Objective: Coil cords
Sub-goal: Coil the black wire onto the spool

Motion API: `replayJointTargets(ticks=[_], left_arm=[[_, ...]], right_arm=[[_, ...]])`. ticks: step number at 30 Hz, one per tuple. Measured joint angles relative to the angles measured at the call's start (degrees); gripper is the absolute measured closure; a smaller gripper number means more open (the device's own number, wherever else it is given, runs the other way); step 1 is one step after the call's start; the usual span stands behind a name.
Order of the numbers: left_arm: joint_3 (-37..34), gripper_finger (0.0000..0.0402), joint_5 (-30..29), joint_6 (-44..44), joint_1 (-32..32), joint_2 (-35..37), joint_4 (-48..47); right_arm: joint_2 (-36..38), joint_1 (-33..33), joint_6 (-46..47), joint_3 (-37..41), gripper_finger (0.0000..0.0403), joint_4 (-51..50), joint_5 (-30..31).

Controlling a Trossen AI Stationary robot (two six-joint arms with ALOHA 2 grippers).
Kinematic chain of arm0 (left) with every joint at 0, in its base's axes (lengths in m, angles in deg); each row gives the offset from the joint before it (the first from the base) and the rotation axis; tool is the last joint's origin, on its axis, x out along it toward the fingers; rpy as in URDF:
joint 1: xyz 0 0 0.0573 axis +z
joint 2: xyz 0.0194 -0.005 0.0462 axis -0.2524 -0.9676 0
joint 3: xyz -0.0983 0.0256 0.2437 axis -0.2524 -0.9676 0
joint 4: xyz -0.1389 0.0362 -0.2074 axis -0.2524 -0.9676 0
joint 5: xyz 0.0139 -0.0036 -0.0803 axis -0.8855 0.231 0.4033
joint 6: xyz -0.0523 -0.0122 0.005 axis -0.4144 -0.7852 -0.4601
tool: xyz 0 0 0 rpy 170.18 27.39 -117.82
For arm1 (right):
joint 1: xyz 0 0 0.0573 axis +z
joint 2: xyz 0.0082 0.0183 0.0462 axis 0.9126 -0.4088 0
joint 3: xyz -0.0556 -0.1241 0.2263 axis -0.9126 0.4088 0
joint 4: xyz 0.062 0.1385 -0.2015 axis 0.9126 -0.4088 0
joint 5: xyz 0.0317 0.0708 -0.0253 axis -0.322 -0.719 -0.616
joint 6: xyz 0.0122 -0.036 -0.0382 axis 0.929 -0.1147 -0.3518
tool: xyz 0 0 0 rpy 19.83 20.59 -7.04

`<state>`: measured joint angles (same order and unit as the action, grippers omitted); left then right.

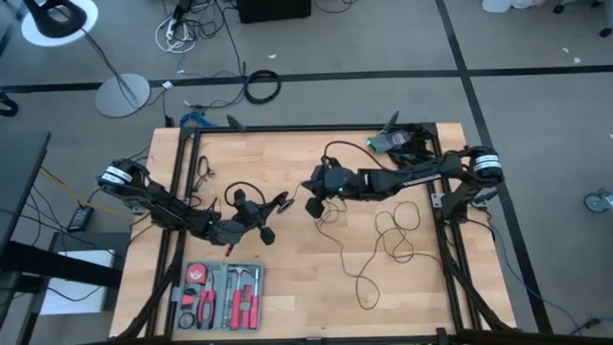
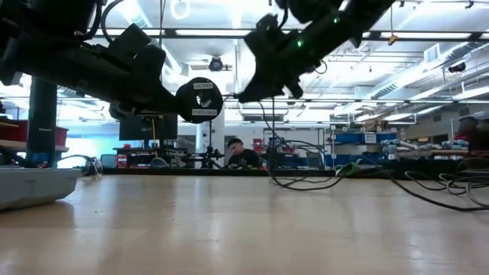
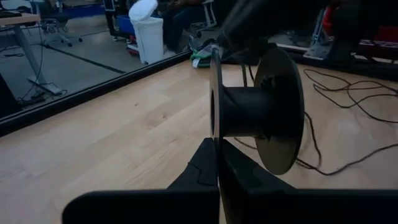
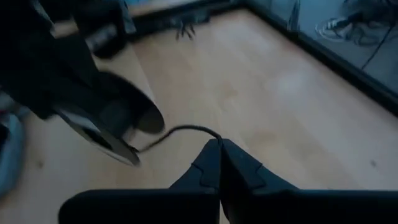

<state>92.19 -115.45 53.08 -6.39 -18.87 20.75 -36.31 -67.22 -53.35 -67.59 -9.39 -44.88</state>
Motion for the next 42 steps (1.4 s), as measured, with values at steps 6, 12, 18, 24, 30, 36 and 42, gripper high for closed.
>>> replayJointTargets(ticks=[6,12,18,24,30,36,42], left_arm=[[0.26,0.0402,-0.2,-0.49,0.53,0.0,-0.95],[2.6,0.0402,-0.02,-1.9,1.18,-0.02,-6.03],[4.12,0.0402,-1.3,-3.31,1.14,-0.03,-8.09],[4.05,0.0401,-3.96,-7.63,1.11,-0.07,-10.03],[4.0,0.0401,-4.72,-7.89,1.01,-0.07,-9.75],[3.93,0.0402,-4.74,-7.9,0.91,-0.13,-9.45],[3.69,0.0402,-7.51,-8.99,-0.13,-0.13,-8.42]], right_arm=[[-0.11,2.26,-1.28,-0.24,0.0402,7.08,-0.27],[-3.39,4.29,-3.88,-5.75,0.0403,6.46,-0.41],[-10.55,6.11,-5.51,-15.04,0.0403,0.26,-1.69],[-17.14,8.4,-7.08,-20.03,0.0403,-2.18,-1.86],[-19.89,8.77,-7.52,-20.0,0.0395,-3.43,-1.19],[-20.14,8.91,-7.53,-20.0,0.0385,-5.97,-1.04],[-20.22,9.8,-7.28,-19.33,0.0369,-6.65,-0.8]])
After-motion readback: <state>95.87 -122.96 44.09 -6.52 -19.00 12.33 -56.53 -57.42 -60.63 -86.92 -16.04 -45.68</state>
